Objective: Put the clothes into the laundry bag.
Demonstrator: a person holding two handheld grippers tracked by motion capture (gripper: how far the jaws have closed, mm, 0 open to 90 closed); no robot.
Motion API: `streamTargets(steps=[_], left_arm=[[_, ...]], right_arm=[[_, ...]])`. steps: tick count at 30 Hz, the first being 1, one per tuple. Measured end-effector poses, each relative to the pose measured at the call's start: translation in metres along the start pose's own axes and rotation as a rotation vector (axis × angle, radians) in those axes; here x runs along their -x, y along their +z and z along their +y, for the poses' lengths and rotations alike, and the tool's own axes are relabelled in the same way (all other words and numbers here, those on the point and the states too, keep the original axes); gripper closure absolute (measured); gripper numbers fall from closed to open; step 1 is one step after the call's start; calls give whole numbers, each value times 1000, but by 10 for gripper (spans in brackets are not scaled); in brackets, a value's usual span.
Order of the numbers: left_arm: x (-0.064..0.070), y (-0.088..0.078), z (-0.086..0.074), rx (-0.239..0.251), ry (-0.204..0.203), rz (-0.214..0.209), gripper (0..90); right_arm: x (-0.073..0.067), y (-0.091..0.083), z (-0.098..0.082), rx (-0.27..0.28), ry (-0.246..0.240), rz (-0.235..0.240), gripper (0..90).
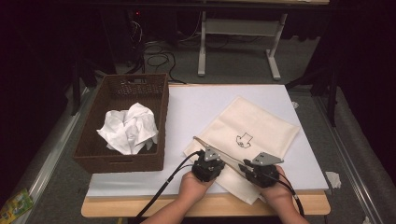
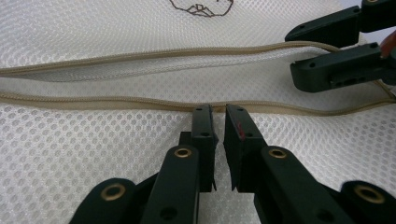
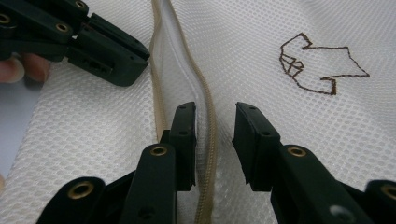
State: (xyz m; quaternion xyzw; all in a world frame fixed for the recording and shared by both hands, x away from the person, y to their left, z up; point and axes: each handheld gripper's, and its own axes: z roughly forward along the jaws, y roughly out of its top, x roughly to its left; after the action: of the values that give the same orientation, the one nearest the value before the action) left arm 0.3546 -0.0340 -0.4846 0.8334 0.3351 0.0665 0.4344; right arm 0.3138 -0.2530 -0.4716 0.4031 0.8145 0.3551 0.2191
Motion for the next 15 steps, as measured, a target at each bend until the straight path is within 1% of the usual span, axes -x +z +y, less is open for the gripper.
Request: streamTargets(steps=[1,2,3,4,5,6,7,8,9,12,15], left_arm=[[0,0,0,0,2,1,822],[0,0,0,3,5,1,822],[0,0,0,3,5,1,822],[1,0,0,4,6,1,822],[1,0,0,4,6,1,823],[1,0,0,4,8,1,822],[1,0,0,4,8,1,823],[1,0,0,4,7,2,823],[1,0,0,4,7,2,823],[1,0,0,3,7,3,822],[1,0,0,2,7,4,822]], right_arm=[[0,0,0,0,0,0,704],[1,-1,1,7,7,-2,749],[1,-1,1,7,7,-2,749],[2,-4,3,25,10,-1,804],[2,-4,3,25,10,-1,804],[3,-8,4,46,20,-1,832],[3,-8,4,46,20,-1,832],[3,-12,7,73,29,-1,836],[3,-12,7,73,29,-1,836],[4,-17,8,99,35,-1,839],[6,-21,9,123,60,-1,840]])
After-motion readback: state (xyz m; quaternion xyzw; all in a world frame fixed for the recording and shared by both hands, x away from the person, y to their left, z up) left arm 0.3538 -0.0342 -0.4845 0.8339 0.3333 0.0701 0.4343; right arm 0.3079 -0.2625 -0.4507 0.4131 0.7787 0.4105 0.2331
